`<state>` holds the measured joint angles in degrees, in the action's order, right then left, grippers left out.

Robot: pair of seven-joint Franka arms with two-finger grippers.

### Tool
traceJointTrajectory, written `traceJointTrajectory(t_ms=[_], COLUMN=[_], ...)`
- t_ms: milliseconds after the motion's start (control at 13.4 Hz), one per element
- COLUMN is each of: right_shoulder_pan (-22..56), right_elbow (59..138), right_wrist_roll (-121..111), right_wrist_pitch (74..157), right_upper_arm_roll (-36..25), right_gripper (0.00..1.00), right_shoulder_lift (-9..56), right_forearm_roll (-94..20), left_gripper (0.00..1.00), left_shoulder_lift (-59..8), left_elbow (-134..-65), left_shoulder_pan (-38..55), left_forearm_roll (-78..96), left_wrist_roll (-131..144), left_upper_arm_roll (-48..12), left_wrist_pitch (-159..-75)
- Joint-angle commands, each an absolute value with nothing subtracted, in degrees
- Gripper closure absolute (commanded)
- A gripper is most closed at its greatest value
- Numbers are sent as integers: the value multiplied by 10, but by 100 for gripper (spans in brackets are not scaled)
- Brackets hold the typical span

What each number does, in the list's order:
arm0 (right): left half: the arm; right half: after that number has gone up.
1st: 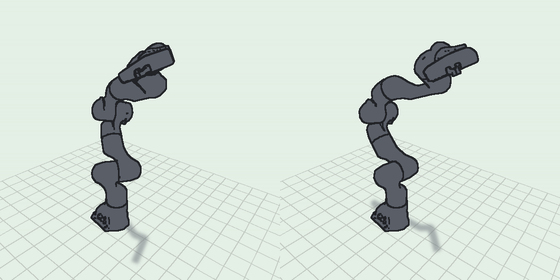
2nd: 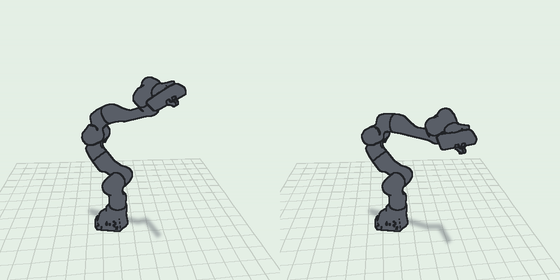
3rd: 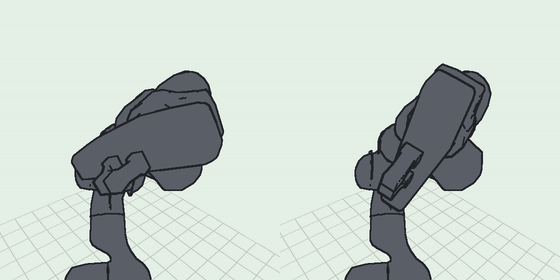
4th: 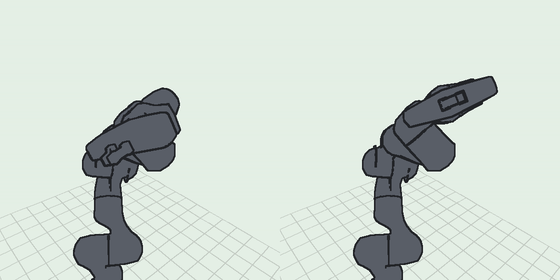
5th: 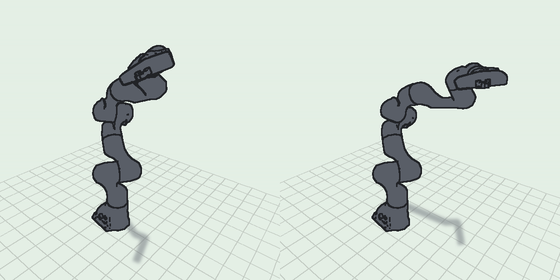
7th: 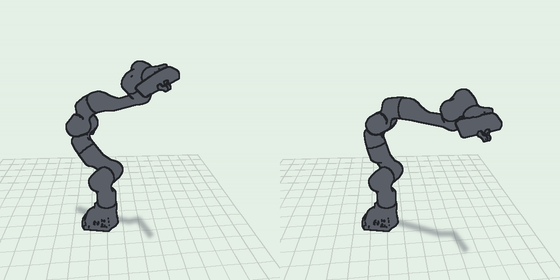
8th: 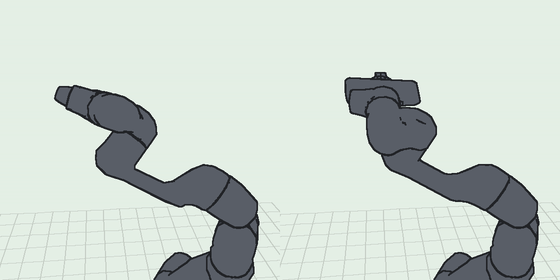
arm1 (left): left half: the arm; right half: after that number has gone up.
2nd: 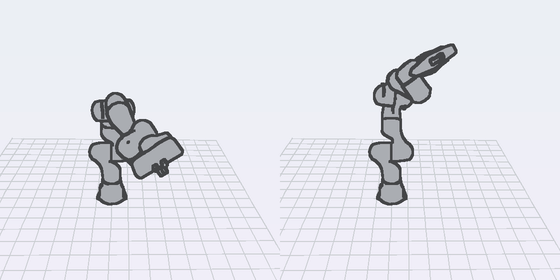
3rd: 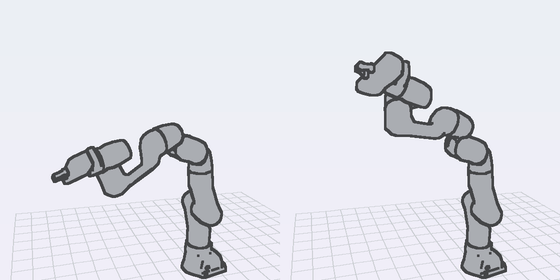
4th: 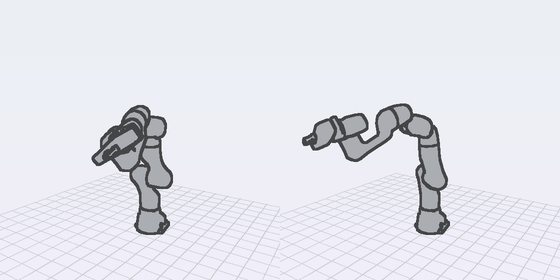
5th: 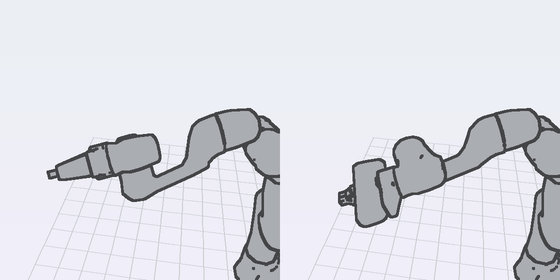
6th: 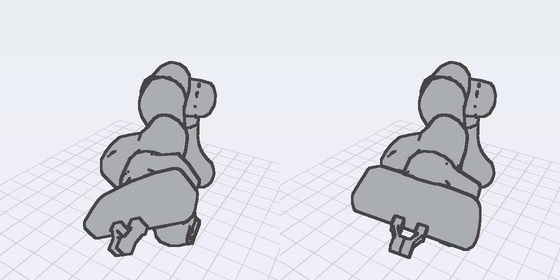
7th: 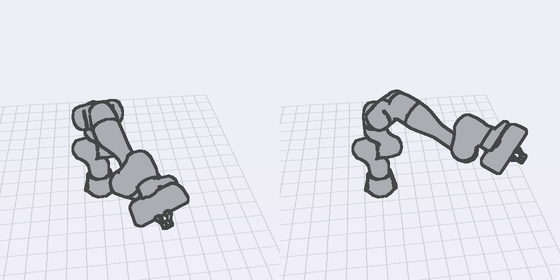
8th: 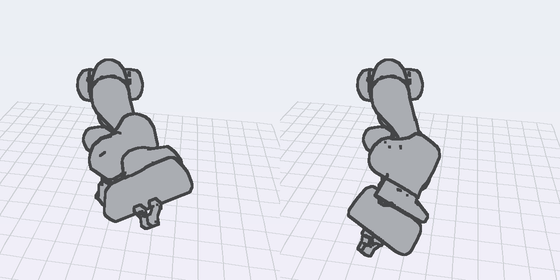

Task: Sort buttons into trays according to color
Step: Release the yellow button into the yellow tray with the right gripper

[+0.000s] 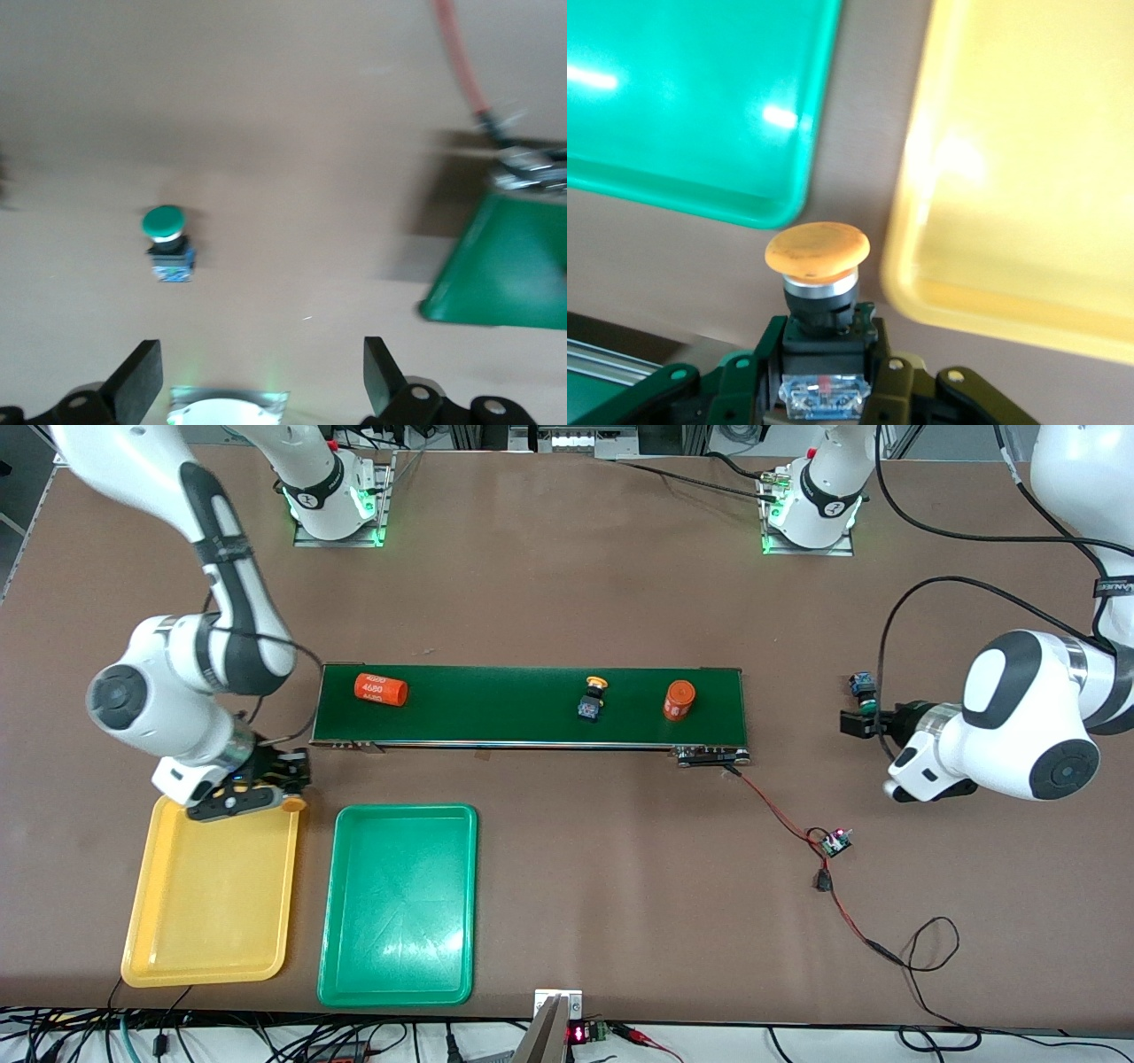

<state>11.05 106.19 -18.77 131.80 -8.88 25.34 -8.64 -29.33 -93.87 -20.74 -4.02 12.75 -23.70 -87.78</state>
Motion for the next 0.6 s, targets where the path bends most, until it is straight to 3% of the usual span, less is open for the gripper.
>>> traceJointTrajectory(t_ms=[0,149,373,522], right_shoulder_pan=[70,45,5,-10], right_elbow=[1062,1051,1049,1029], right_wrist_roll=[-350,-486,-722,-900], right_wrist_pitch=[1324,1337,1339,1363], right_upper_arm_roll=[-77,-78,-77,-77], right_gripper=[99,99,99,99], right_shoulder_lift=[264,286,304,325], right_forearm_roll=[-91,-91,-87,-92], left_gripper=[0,0,0,0], left_shoulder_lift=[-277,-239,-168,-157], left_elbow=[-1010,-1074,-1210,-1253], left_shoulder_pan=[-207,-207,-201,-179], left_forearm_roll=[-49,-52,-54,-54], left_wrist_roll=[109,108,102,40], left_upper_arm_roll=[-221,-211,-197,-146], left_wrist_pitch=[-891,-938,-1080,-1127])
